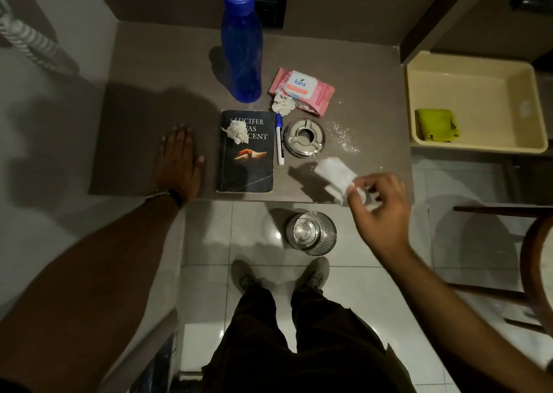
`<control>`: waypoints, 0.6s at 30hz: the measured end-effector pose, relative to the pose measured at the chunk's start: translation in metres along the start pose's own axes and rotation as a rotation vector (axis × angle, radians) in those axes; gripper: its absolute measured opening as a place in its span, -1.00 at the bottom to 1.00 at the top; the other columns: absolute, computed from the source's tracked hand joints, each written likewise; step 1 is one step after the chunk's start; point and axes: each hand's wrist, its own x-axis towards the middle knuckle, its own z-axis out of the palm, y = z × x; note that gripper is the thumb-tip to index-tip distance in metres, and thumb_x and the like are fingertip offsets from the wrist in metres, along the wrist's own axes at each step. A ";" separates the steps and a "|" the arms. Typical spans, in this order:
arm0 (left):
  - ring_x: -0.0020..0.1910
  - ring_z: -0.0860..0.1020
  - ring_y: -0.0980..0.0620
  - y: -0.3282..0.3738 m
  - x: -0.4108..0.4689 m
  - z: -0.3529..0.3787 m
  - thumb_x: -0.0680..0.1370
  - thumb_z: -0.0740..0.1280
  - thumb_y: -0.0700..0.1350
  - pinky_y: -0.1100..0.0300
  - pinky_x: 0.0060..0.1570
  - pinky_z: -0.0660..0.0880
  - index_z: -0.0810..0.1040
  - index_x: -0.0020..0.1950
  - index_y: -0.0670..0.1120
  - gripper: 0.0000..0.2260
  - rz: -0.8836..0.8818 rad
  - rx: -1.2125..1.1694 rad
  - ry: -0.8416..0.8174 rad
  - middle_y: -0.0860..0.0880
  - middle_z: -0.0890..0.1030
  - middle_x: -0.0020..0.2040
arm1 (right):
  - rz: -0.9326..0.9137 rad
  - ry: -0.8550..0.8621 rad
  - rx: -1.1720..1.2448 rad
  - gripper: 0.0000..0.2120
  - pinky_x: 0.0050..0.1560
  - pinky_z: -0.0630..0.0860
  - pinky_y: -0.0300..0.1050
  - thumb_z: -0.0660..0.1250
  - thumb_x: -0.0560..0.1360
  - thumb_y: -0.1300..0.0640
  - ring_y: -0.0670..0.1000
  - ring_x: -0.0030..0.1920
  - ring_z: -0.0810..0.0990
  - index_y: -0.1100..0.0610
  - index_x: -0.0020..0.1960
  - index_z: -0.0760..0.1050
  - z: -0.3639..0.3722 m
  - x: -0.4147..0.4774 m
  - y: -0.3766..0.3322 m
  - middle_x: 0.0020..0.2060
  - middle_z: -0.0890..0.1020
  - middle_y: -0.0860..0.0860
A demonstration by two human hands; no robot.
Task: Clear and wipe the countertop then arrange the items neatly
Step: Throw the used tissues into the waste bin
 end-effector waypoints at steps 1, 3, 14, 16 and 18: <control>0.70 0.10 -0.16 0.000 0.000 -0.001 0.72 -0.05 0.17 0.04 0.65 -0.24 0.05 0.71 -0.14 -0.37 -0.003 0.001 0.001 -0.16 0.09 0.72 | -0.012 -0.020 -0.047 -0.92 -0.07 0.35 -0.31 0.46 0.51 0.06 -0.06 -0.02 0.48 -0.01 -0.01 0.61 0.001 -0.013 0.012 -0.05 0.55 -0.12; 0.69 0.11 -0.17 0.000 -0.001 -0.002 0.71 -0.06 0.18 0.06 0.65 -0.26 0.07 0.71 -0.15 -0.37 0.000 -0.007 0.007 -0.17 0.10 0.71 | -0.018 -0.073 -0.146 -0.89 -0.05 0.38 -0.18 0.49 0.49 0.06 -0.04 -0.03 0.46 0.04 -0.02 0.61 0.008 -0.035 0.039 -0.07 0.57 -0.06; 0.69 0.13 -0.18 0.000 0.000 -0.002 0.72 -0.02 0.15 -0.12 0.68 -0.02 0.08 0.70 -0.16 -0.38 0.014 -0.007 -0.003 -0.18 0.11 0.71 | -0.053 -0.714 -0.724 -0.44 0.05 0.50 0.04 0.47 0.37 -0.07 0.12 0.11 0.53 0.05 0.32 0.49 0.032 -0.111 0.067 0.19 0.55 0.02; 0.69 0.12 -0.18 0.000 -0.001 -0.003 0.71 -0.04 0.16 -0.10 0.68 -0.04 0.08 0.70 -0.16 -0.37 0.010 -0.004 -0.007 -0.18 0.11 0.71 | -0.092 -0.743 -0.706 -0.56 0.03 0.51 0.04 0.45 0.37 -0.07 0.11 0.08 0.55 0.02 0.22 0.57 0.027 -0.124 0.055 0.13 0.59 0.00; 0.69 0.12 -0.17 0.001 -0.001 -0.003 0.70 -0.04 0.16 -0.06 0.67 -0.09 0.09 0.70 -0.16 -0.36 0.003 0.000 -0.004 -0.17 0.11 0.71 | -0.115 -0.798 -0.702 -0.67 0.04 0.52 0.02 0.40 0.43 -0.08 0.08 0.07 0.56 0.00 0.14 0.63 0.023 -0.135 0.043 0.08 0.64 -0.02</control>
